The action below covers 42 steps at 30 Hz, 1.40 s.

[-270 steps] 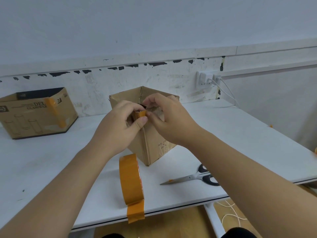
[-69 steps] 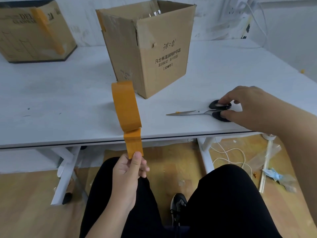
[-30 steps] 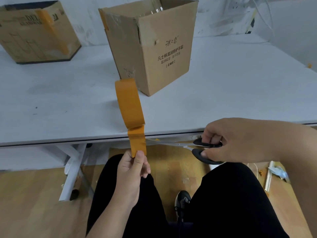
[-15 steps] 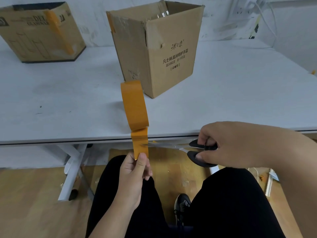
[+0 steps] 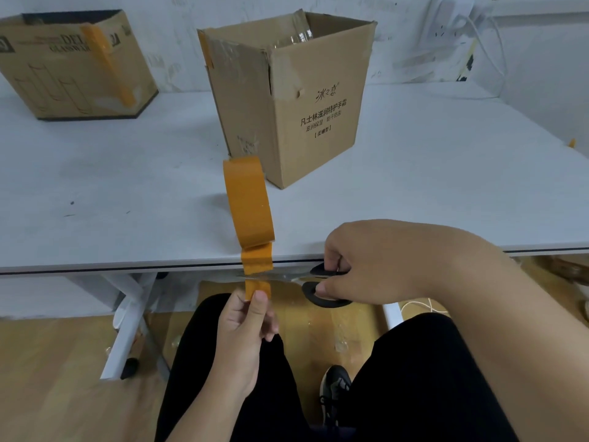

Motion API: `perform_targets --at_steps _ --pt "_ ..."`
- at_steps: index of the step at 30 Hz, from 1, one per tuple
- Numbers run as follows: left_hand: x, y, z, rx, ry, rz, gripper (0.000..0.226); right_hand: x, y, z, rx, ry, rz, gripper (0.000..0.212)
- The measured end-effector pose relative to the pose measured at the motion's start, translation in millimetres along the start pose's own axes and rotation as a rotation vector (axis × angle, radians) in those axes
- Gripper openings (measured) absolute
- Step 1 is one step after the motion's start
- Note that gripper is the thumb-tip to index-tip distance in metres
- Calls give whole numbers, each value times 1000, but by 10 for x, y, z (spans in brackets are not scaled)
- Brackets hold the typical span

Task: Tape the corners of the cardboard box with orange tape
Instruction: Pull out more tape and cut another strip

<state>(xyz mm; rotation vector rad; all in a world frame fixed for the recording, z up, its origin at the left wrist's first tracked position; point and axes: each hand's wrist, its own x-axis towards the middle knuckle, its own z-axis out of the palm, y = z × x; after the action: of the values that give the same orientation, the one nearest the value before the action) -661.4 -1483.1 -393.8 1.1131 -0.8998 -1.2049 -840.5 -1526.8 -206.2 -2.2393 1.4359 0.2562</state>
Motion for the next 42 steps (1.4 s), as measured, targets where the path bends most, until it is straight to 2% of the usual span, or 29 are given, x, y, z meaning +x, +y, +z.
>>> perform_targets --at_steps 4,7,12,15,19,23,27,36,42 --pt "-129 -142 -89 79 0 -16 23 34 -99 46 -71 28 -50 37" --pt "-211 -171 -176 65 -4 -60 17 25 -71 70 -53 -1 -92 42" --pt "-263 -23 -433 158 -54 18 22 -179 270 -53 70 90 -78 26" --pt "-260 110 -564 177 -52 18 35 -359 514 -181 150 146 -119 26" --pt "-232 412 -526 305 -70 188 24 -518 863 -288 163 341 -93 28" --pt "-194 713 -385 308 -145 328 30 -477 1084 -316 195 474 -3 31" --pt "-155 944 -247 323 -181 384 33 -247 1080 -247 221 564 10 16" --pt "-100 1352 -74 596 -167 390 53 39 857 -105 232 543 4 15" --pt "59 1643 74 664 -161 452 28 67 812 -59 206 548 18 18"
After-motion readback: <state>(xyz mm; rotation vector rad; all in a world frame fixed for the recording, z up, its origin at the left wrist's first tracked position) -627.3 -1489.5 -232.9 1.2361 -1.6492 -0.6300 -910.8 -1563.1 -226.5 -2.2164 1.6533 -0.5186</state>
